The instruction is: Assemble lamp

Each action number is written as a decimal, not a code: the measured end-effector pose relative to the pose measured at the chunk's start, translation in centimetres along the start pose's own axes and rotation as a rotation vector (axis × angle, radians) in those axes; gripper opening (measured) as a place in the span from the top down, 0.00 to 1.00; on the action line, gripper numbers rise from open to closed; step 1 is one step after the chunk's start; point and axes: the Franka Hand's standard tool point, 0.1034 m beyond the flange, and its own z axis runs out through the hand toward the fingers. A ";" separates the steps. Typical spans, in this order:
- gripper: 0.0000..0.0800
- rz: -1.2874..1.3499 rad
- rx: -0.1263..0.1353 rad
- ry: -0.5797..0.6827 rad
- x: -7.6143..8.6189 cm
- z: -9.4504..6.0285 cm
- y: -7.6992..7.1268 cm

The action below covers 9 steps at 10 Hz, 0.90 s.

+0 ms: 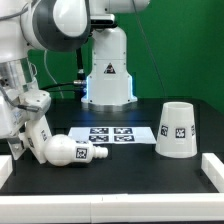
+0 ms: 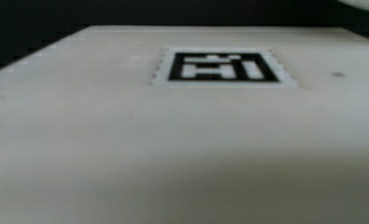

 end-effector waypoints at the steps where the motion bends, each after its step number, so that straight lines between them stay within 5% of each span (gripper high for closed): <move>1: 0.13 -0.002 -0.003 0.000 -0.2 0.1 0.0; 6: 0.13 -0.009 -0.005 0.000 -0.4 0.2 -0.1; 8: 0.53 -0.009 -0.005 0.000 -0.4 0.2 -0.1; 9: 0.61 -0.009 -0.005 0.000 -0.5 0.2 -0.1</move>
Offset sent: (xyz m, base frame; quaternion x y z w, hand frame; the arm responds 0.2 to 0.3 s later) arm 0.0000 0.0000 0.0000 0.0000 0.0000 0.0000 1.0000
